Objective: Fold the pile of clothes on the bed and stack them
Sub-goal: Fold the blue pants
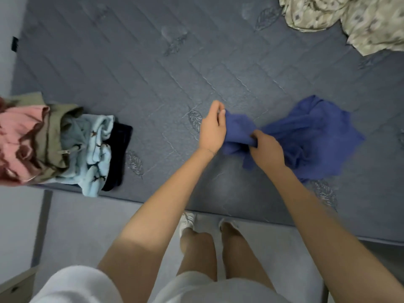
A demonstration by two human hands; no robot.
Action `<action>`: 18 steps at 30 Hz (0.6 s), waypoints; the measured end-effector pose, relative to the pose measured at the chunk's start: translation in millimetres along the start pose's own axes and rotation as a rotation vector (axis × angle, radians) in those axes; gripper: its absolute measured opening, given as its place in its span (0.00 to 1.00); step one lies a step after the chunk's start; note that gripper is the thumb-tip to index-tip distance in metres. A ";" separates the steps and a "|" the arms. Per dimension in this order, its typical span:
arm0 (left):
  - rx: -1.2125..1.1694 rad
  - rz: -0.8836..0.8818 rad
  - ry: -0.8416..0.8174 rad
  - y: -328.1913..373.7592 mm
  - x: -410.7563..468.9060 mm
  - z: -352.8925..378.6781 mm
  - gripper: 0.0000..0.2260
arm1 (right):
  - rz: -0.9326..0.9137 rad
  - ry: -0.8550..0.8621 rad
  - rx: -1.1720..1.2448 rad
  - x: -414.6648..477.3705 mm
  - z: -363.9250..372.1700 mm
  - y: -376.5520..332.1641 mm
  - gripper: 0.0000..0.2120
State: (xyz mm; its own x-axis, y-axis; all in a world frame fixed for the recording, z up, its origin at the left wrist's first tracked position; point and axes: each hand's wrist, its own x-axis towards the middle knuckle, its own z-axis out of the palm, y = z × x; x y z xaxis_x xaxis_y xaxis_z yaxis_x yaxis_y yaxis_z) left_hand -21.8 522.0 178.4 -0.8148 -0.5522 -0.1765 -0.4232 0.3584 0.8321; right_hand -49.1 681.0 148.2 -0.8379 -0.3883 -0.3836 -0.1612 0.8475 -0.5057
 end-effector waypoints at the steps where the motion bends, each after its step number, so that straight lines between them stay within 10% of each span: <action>1: -0.007 0.009 0.016 4.0 0.5 -15.9 0.05 | -0.006 0.005 0.023 -5.1 -1.6 -15.6 0.04; 18: -0.142 0.093 -0.021 -43.0 54.6 -277.9 0.07 | -0.177 -0.049 0.465 -41.1 0.1 -266.6 0.09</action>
State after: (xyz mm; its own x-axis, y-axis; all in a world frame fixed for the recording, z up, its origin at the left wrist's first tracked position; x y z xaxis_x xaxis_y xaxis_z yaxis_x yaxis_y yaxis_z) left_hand 62.0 267.3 279.1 -0.8564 -0.5055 -0.1049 -0.2867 0.2968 0.9109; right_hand 28.4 471.0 298.7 -0.7917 -0.5371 -0.2910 -0.0398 0.5207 -0.8528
